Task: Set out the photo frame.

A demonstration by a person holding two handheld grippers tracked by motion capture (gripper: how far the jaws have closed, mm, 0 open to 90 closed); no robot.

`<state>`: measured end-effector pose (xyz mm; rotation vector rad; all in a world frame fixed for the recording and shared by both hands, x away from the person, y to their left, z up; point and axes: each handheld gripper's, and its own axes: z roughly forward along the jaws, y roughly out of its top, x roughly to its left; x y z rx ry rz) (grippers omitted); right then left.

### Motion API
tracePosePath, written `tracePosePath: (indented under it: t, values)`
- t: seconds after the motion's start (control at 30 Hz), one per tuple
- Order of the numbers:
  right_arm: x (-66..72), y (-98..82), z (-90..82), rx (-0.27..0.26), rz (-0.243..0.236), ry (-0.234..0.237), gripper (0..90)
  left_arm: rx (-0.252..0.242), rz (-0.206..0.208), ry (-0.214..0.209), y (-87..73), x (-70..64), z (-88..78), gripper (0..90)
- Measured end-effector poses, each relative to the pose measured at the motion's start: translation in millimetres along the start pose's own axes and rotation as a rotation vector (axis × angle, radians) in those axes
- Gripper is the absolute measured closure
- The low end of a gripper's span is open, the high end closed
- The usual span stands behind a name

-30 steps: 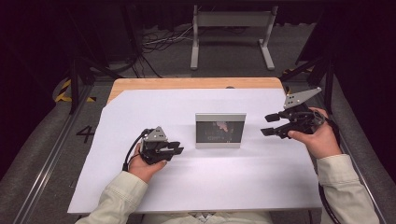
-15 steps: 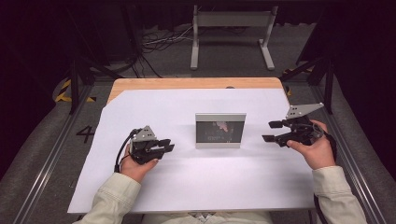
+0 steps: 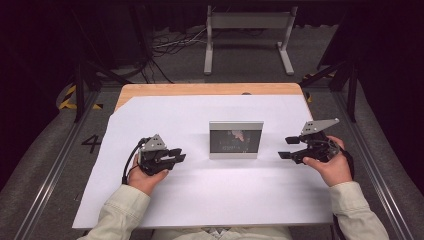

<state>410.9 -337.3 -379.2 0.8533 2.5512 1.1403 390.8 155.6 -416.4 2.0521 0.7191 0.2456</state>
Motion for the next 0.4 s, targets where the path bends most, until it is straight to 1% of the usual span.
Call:
tracePosePath:
  t: [0.17, 0.27, 0.4]
  values:
    - [-2.3, -5.8, -0.3, -0.023, 0.023, -0.007, 32.0, 0.003, 0.003, 0.005, -0.1, 0.5, -0.2, 69.2]
    - [-2.0, -6.2, -0.9, -0.043, 0.024, -0.006, 31.7, 0.002, 0.002, 0.004, -0.2, 0.6, 0.1, 68.9]
    - [-2.1, -7.3, 0.7, -0.047, 0.024, -0.001, 31.7, 0.006, 0.003, 0.003, -0.3, 0.3, 0.5, 68.6]
